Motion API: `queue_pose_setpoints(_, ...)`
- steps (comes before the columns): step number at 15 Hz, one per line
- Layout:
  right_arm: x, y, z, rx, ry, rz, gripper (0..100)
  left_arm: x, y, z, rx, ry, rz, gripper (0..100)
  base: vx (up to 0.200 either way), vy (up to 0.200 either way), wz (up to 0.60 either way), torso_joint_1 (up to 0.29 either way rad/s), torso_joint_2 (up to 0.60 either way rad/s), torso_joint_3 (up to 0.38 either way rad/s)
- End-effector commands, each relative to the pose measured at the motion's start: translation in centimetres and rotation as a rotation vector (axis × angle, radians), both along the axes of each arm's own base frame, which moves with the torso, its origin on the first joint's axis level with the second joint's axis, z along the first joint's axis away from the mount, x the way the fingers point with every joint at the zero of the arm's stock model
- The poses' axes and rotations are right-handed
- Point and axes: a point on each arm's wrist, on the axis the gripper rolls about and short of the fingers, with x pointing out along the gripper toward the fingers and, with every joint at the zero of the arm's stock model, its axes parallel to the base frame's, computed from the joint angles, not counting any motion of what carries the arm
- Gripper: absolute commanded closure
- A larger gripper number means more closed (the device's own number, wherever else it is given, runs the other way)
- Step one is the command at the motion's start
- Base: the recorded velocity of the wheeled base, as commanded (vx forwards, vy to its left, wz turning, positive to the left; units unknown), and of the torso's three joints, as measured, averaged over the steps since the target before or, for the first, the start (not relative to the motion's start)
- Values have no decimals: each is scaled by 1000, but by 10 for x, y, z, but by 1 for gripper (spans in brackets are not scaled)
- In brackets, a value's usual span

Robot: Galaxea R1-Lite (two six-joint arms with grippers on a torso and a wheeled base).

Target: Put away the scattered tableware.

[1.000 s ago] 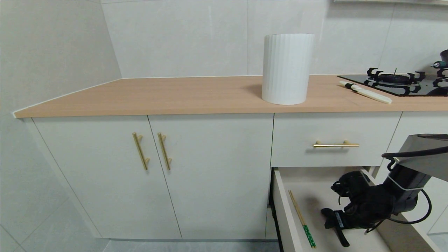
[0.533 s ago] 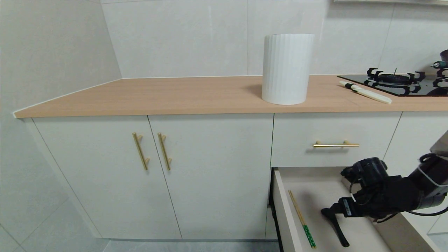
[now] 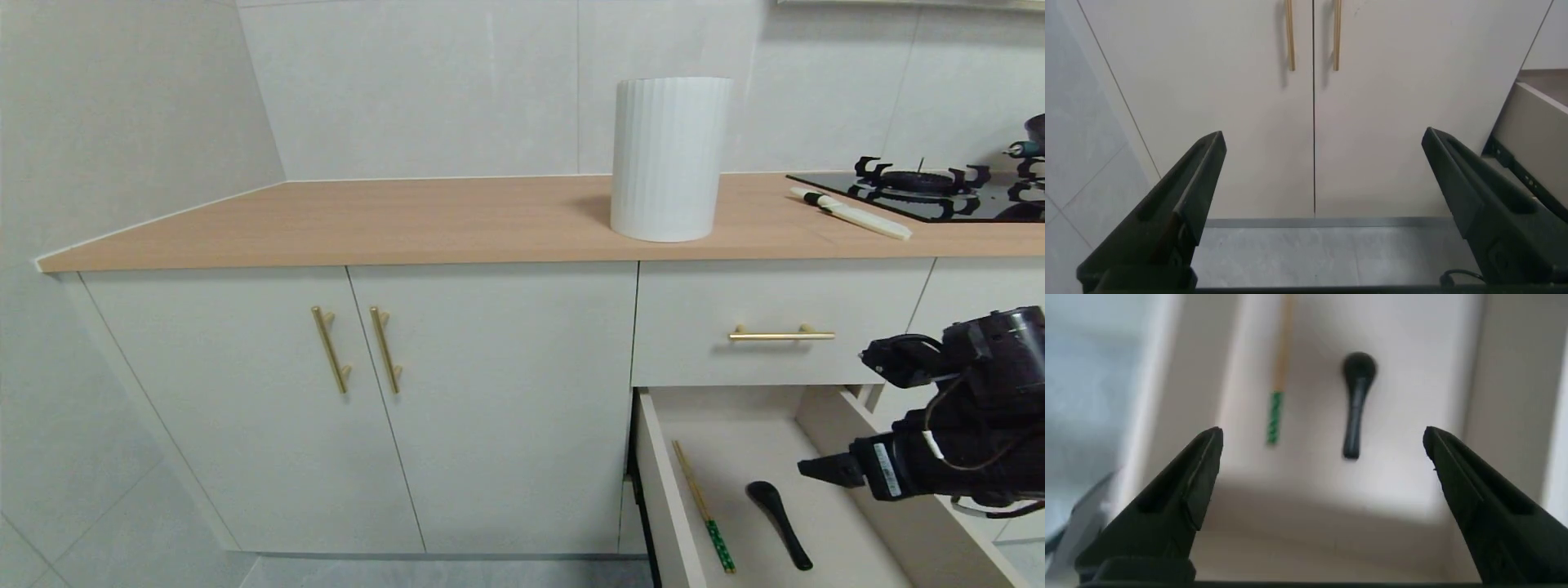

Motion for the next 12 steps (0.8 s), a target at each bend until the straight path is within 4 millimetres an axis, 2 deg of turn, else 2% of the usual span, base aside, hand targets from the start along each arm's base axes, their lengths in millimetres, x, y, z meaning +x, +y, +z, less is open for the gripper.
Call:
queue_pose_setpoints(1, -40, -1, 31, -6, -85, 110, 0, 0, 0, 0, -1, 1, 0, 0, -200, 0, 0, 12, 7, 2)
queue_pose_setpoints(6, -65, -6, 28, -104, -4, 264, 0, 0, 0, 0, -1, 1, 0, 0, -200, 0, 0, 0, 0, 4)
queue_pose_setpoints(8, -69, -4, 21, -129, 76, 332, 0, 0, 0, 0, -1, 1, 0, 0, 0, 0, 0, 0, 0, 0)
queue_pose_setpoints(10, -62, 5, 7, -149, 182, 377, 0, 0, 0, 0, -1, 1, 0, 0, 0, 0, 0, 0, 0, 0)
queue_pose_setpoints(12, -44, 11, -16, -163, 313, 381, 0, 0, 0, 0, -1, 1, 0, 0, 0, 0, 0, 0, 0, 0)
